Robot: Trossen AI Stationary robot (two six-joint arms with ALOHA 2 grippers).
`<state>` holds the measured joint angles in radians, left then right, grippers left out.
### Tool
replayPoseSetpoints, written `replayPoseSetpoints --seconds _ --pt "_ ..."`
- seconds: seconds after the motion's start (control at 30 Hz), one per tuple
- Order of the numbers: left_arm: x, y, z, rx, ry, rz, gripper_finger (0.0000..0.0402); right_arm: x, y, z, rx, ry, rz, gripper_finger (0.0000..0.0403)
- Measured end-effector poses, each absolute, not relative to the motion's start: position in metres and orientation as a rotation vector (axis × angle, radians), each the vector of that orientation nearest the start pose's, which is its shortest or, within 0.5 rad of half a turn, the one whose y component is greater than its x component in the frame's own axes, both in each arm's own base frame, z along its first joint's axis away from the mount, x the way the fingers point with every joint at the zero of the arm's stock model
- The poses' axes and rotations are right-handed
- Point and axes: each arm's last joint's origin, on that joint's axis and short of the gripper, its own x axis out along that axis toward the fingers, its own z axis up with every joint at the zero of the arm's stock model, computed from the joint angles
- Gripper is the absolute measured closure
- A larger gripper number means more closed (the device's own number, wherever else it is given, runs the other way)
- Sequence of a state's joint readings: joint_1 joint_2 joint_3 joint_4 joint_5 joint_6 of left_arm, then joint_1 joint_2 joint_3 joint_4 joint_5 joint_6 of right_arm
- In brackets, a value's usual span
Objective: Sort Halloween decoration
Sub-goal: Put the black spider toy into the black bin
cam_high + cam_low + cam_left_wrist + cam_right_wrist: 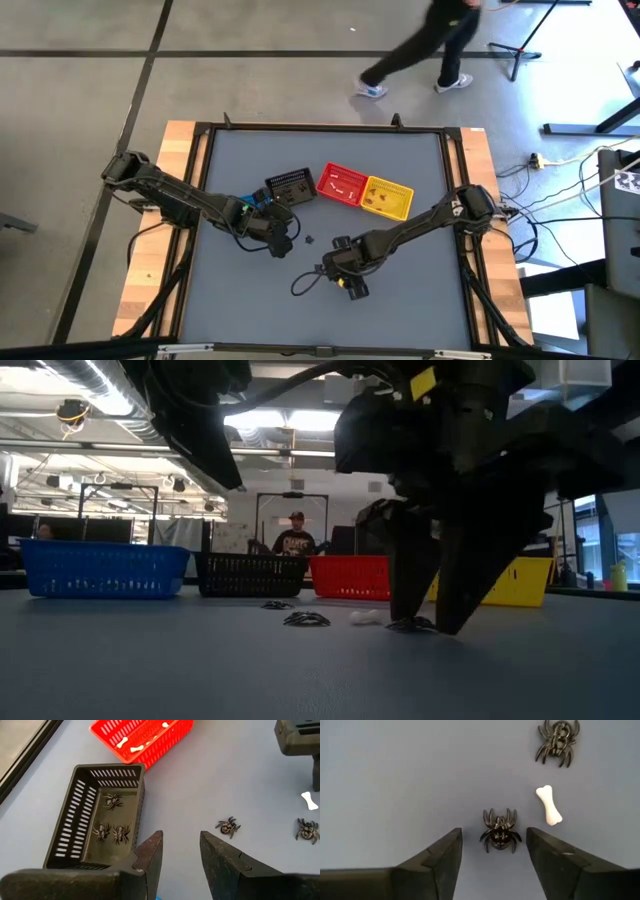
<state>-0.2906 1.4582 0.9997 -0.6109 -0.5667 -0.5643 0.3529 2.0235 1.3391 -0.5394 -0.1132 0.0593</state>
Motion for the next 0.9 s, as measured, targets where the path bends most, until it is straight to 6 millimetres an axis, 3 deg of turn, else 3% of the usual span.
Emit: replayPoseSetpoints --seconds 0.2,0.6,0.9 --pt "0.2736 -0.0656 0.2303 -0.071 0.860 0.506 0.0279 0.3717 0.1404 0.1360 -0.100 1.250 0.368 0.0194" --pt "0.2735 -0.0657 0.2303 -0.070 0.860 0.506 0.0279 0.3714 0.1394 0.1343 -0.113 1.257 0.350 0.0322" --pt "0.2735 -0.0656 0.2303 -0.070 0.860 0.506 0.0279 0.3726 0.1399 0.1363 -0.113 1.257 0.352 0.0343"
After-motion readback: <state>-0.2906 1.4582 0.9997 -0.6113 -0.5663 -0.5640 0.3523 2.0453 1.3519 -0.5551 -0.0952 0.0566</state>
